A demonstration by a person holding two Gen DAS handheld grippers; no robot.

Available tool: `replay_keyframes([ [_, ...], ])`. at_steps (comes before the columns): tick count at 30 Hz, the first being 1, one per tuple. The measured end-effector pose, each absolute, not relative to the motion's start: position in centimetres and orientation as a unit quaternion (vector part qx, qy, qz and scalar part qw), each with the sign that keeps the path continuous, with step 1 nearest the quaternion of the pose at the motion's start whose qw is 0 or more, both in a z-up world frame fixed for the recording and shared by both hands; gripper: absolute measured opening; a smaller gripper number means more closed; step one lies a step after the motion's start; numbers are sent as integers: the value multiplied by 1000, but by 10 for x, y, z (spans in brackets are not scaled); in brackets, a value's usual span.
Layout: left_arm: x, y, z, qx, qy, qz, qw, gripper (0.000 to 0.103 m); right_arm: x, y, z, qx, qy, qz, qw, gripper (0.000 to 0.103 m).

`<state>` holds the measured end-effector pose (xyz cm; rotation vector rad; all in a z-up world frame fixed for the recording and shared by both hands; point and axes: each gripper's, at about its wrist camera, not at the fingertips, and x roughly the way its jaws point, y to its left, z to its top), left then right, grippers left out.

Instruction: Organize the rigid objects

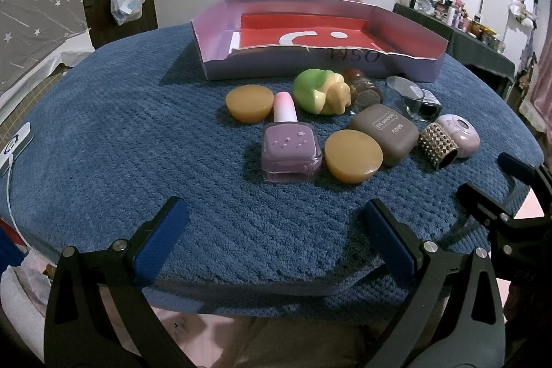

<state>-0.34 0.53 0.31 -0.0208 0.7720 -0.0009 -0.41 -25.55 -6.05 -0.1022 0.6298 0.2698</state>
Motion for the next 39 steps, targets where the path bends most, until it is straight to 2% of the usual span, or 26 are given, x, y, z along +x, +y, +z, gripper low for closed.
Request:
replay_keyframes([
  [39, -5, 6, 2, -9, 378, 0, 926, 103, -5, -257, -58, -50, 306, 134, 941, 103],
])
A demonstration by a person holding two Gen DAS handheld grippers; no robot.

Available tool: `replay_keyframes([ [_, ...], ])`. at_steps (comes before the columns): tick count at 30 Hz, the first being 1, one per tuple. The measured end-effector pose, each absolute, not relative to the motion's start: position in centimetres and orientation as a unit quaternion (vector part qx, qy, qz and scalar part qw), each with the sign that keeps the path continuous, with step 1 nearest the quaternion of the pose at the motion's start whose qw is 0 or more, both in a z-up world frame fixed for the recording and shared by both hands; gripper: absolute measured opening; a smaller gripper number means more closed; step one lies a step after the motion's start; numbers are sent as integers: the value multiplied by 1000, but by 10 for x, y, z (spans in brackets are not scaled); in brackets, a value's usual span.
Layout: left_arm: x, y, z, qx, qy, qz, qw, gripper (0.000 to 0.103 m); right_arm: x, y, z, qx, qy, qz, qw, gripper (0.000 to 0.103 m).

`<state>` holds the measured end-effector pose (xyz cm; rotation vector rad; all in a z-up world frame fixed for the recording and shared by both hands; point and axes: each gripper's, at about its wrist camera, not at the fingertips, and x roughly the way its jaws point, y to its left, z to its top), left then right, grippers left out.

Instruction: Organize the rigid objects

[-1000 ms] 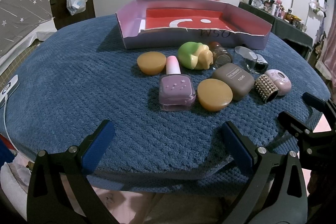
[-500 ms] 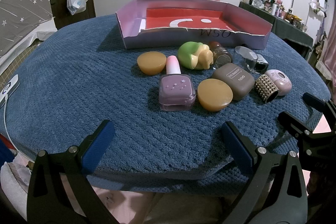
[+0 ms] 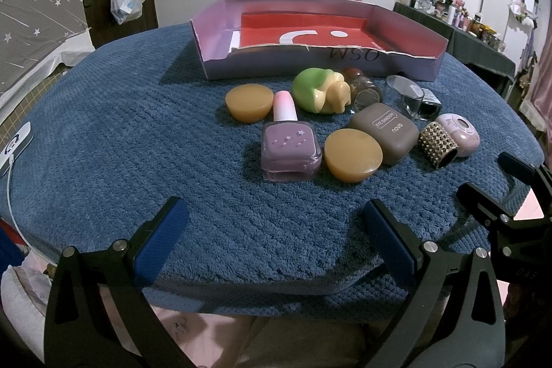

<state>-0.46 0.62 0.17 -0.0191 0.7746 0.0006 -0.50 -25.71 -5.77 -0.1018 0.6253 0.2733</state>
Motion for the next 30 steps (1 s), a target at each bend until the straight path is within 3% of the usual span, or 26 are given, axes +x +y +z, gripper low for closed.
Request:
replay_keyframes([
  [30, 15, 10, 2, -13, 380, 8, 925, 103, 15, -269, -56, -46, 315, 116, 941, 102],
])
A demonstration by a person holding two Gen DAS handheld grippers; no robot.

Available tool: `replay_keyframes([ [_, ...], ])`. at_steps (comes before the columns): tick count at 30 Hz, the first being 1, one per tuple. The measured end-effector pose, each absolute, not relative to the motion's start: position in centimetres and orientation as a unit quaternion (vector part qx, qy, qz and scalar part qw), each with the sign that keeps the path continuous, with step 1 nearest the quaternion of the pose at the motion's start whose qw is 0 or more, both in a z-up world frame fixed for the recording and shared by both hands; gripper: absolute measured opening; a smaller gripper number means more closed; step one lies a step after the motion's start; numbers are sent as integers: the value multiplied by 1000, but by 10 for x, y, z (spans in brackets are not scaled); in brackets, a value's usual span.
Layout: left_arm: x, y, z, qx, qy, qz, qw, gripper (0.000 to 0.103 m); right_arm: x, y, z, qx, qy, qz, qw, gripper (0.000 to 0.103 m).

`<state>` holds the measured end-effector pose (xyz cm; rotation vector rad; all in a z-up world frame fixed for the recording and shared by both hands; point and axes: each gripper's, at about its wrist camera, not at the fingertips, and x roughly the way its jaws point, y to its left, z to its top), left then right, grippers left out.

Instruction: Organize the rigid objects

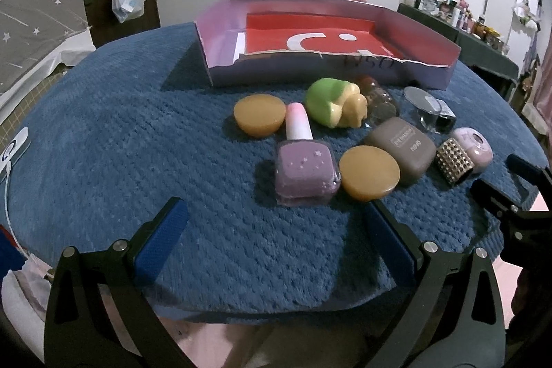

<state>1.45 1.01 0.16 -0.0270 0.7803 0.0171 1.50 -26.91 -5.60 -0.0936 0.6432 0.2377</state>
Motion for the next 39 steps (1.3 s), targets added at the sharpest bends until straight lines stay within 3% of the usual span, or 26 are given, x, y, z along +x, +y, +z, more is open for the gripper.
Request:
replay_keyframes([
  [8, 25, 10, 1, -17, 379, 12, 925, 103, 29, -261, -55, -52, 313, 127, 940, 96],
  [13, 31, 12, 3, -28, 377, 12, 926, 100, 35, -254, -53, -55, 314, 141, 937, 84],
  [18, 34, 9, 6, -17, 372, 7, 928, 72, 39, -247, -50, -56, 317, 158, 933, 65],
  [21, 34, 10, 7, -18, 370, 5, 929, 65, 40, -244, -48, -58, 319, 166, 931, 56],
  [22, 35, 12, 7, -20, 369, 2, 929, 63, 40, -244, -48, -58, 319, 167, 931, 56],
  [24, 34, 12, 8, -21, 368, -6, 930, 48, 40, -243, -47, -57, 319, 167, 931, 56],
  [27, 33, 10, 9, -16, 366, -8, 930, 37, 40, -243, -47, -55, 319, 168, 931, 56],
  [39, 22, 12, 16, -15, 349, -19, 937, 34, 34, -251, -35, -35, 308, 179, 934, 56],
])
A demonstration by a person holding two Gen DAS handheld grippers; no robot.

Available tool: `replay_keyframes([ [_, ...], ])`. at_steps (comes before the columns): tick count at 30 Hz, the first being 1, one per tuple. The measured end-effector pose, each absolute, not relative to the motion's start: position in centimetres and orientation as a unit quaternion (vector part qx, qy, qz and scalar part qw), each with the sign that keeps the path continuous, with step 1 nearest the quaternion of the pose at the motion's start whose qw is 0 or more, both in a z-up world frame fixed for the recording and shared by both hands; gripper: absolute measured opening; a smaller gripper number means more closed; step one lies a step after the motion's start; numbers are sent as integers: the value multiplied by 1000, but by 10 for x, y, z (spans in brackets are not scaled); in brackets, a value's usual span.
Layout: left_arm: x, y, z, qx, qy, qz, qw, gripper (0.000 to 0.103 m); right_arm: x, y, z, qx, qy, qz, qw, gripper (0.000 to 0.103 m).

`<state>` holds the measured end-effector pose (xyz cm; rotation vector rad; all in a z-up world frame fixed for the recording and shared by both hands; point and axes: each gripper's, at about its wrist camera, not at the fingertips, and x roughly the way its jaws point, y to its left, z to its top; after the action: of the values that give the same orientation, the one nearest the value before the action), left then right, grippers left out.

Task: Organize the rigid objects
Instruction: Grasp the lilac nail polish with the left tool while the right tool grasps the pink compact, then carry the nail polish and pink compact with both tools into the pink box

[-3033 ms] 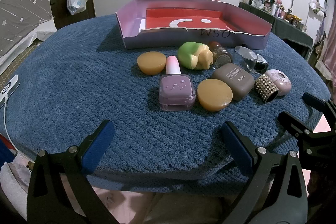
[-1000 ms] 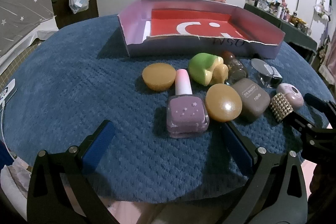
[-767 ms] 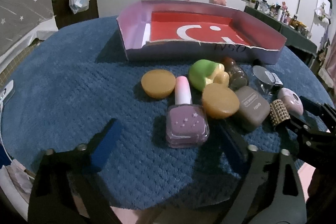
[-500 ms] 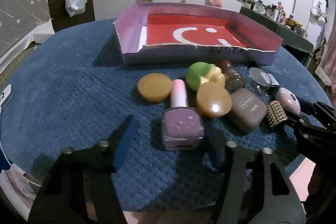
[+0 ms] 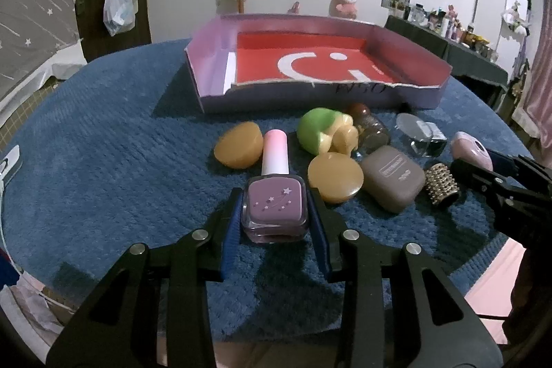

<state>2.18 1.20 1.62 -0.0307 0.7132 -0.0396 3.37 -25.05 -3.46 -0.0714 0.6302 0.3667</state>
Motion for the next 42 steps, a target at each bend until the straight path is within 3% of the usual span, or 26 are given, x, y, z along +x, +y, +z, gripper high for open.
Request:
replay_keyframes([
  [19, 37, 4, 65, -5, 299, -61, 952, 34, 49, -245, 0, -27, 287, 216, 933, 56],
  [42, 142, 4, 98, -4, 314, -96, 945, 34, 147, -239, 47, -5, 312, 233, 921, 56],
])
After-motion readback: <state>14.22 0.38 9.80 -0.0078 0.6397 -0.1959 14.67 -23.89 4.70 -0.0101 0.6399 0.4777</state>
